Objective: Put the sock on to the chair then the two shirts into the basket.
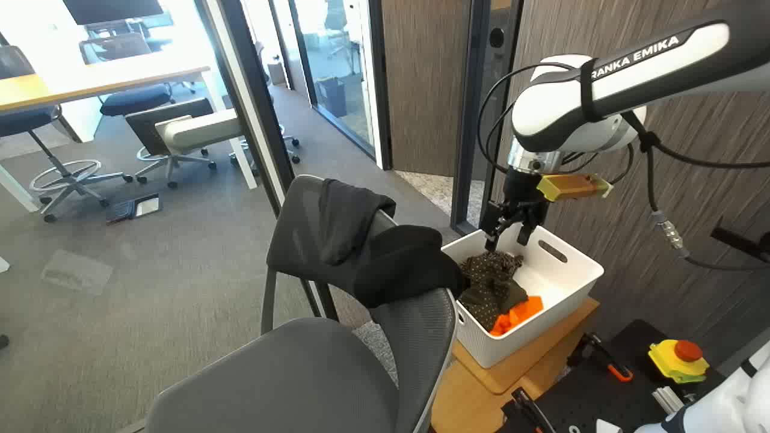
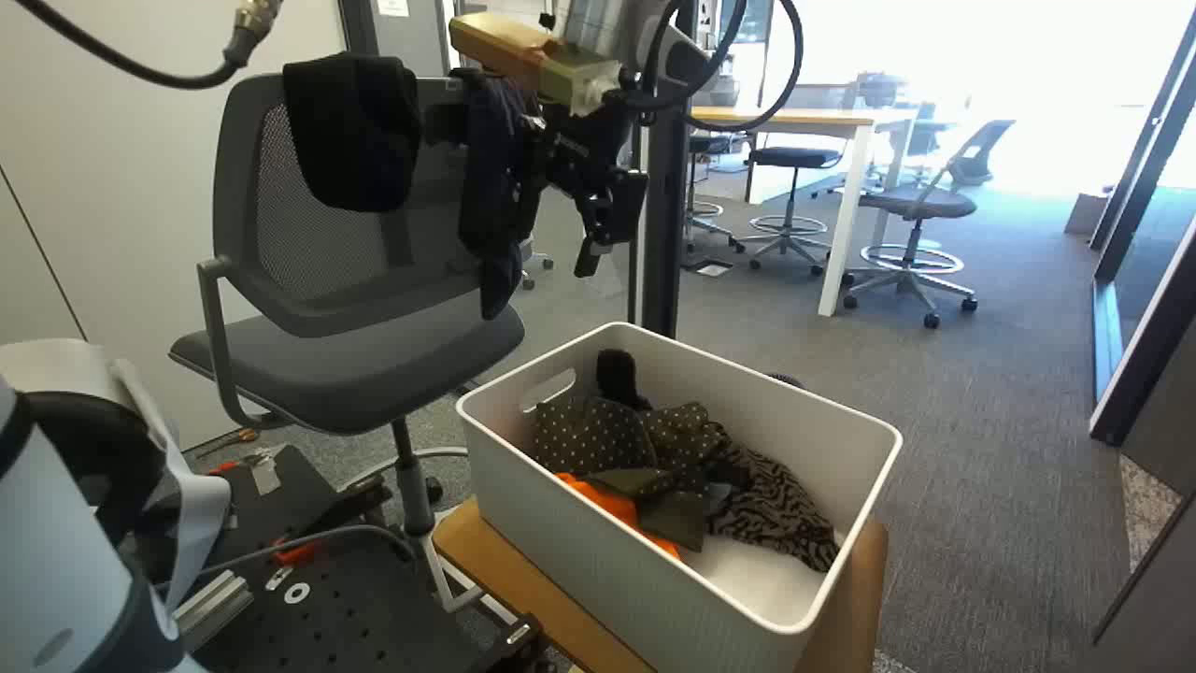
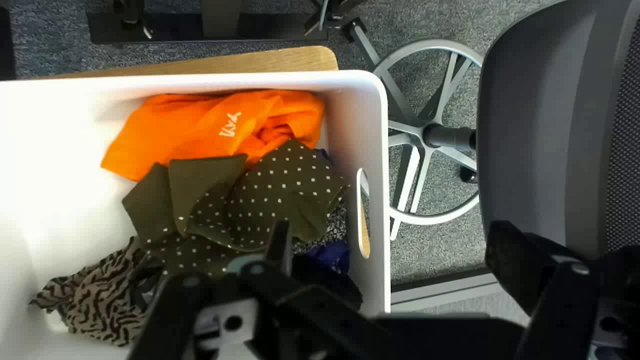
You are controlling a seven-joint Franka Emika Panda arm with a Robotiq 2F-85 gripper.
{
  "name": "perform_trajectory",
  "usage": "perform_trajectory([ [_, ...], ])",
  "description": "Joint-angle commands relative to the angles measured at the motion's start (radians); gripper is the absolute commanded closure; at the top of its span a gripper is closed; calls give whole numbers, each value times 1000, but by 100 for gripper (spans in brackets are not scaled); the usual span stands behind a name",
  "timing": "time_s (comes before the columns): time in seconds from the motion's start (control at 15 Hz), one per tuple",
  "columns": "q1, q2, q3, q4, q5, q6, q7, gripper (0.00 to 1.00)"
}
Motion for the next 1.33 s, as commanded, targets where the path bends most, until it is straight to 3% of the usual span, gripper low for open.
perform_trajectory([
  [0.0,-18,0,17,6,5,-3,-4,0],
  [0.4,-23,20,18,25,-3,1,2,0],
  [1.27,-91,520,31,192,26,123,-95,0],
])
